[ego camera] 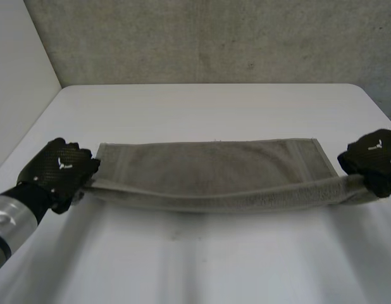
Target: Fold the towel.
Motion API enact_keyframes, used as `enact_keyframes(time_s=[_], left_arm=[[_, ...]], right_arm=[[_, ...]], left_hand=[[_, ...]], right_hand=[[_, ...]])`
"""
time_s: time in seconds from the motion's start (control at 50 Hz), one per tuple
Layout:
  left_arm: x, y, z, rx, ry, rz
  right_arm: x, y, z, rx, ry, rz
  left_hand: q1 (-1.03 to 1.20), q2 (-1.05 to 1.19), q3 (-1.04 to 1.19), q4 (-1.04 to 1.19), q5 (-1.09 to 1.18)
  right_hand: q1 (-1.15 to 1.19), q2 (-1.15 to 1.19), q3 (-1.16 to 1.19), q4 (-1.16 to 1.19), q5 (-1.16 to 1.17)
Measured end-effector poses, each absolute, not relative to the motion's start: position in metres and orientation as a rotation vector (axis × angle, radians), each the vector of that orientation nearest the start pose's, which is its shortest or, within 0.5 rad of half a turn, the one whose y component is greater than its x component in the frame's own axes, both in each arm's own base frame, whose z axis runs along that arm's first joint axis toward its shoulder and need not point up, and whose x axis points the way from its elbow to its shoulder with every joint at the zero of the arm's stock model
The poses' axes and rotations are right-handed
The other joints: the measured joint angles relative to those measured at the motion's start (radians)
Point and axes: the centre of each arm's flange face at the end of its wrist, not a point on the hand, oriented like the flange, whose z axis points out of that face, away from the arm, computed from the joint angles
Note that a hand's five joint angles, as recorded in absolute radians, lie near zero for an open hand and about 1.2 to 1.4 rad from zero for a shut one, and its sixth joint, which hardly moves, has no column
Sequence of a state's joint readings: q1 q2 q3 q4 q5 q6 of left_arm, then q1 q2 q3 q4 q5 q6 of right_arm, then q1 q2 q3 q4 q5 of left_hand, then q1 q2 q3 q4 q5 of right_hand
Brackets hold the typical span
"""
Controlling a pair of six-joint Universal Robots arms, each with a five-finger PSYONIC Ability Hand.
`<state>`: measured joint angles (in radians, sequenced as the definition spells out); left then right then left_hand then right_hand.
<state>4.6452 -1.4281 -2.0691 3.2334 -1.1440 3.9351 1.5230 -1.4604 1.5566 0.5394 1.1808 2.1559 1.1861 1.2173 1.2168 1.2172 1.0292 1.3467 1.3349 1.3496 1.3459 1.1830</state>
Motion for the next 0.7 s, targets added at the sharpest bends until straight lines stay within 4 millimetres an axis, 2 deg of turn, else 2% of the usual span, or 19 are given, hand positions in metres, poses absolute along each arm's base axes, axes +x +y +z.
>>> enact_keyframes(time_s=[0.14,0.26,0.36,0.48,0.56,0.58,0.64,0.66,0.68,0.7], left_arm=[[-0.193,-0.267,0.192,1.317,2.009,-1.911],[-0.209,-0.312,0.164,1.324,2.066,-1.918],[-0.221,-0.351,0.145,1.262,2.090,-1.921],[-0.226,-0.387,0.135,1.160,2.082,-1.943],[-0.229,-0.400,0.133,1.139,2.061,-1.967],[-0.230,-0.403,0.132,1.136,2.050,-1.977],[-0.234,-0.410,0.132,1.131,2.012,-2.010],[-0.234,-0.411,0.132,1.130,2.005,-2.016],[-0.235,-0.413,0.132,1.127,1.988,-2.029],[-0.236,-0.415,0.132,1.124,1.973,-2.041]], right_arm=[[0.163,-0.315,0.236,-1.508,2.407,-1.587],[0.184,-0.359,0.211,-1.528,2.433,-1.636],[0.202,-0.395,0.190,-1.547,2.420,-1.746],[0.217,-0.427,0.171,-1.556,2.344,-1.930],[0.220,-0.438,0.162,-1.552,2.329,-1.996],[0.221,-0.440,0.159,-1.550,2.328,-2.010],[0.224,-0.446,0.152,-1.545,2.325,-2.039],[0.224,-0.447,0.151,-1.543,2.326,-2.045],[0.224,-0.448,0.149,-1.538,2.329,-2.057],[0.225,-0.450,0.148,-1.532,2.333,-2.071]], left_hand=[[0.004,0.000,0.000,0.000,0.004],[0.005,0.000,0.000,0.000,0.005],[0.006,0.000,0.000,0.000,0.006],[0.008,0.000,0.000,0.001,0.010],[0.008,0.000,0.000,0.001,0.010],[-0.054,-0.089,-0.089,-0.068,-0.049],[-0.578,-0.638,-0.625,-0.608,-0.602],[-0.674,-0.714,-0.699,-0.707,-0.712],[-0.857,-0.896,-0.885,-0.890,-0.891],[-0.935,-0.957,-0.959,-0.956,-0.936]], right_hand=[[0.000,0.000,0.000,0.000,0.002],[0.000,0.000,0.000,0.000,0.002],[0.000,0.000,0.000,0.000,0.002],[0.000,0.000,0.000,0.000,0.004],[-0.039,-0.028,-0.028,-0.029,-0.023],[-0.221,-0.229,-0.226,-0.227,-0.229],[-0.775,-0.789,-0.776,-0.749,-0.783],[-0.855,-0.870,-0.856,-0.847,-0.890],[-1.004,-1.013,-1.010,-0.989,-1.037],[-1.073,-1.070,-1.079,-1.068,-1.114]])
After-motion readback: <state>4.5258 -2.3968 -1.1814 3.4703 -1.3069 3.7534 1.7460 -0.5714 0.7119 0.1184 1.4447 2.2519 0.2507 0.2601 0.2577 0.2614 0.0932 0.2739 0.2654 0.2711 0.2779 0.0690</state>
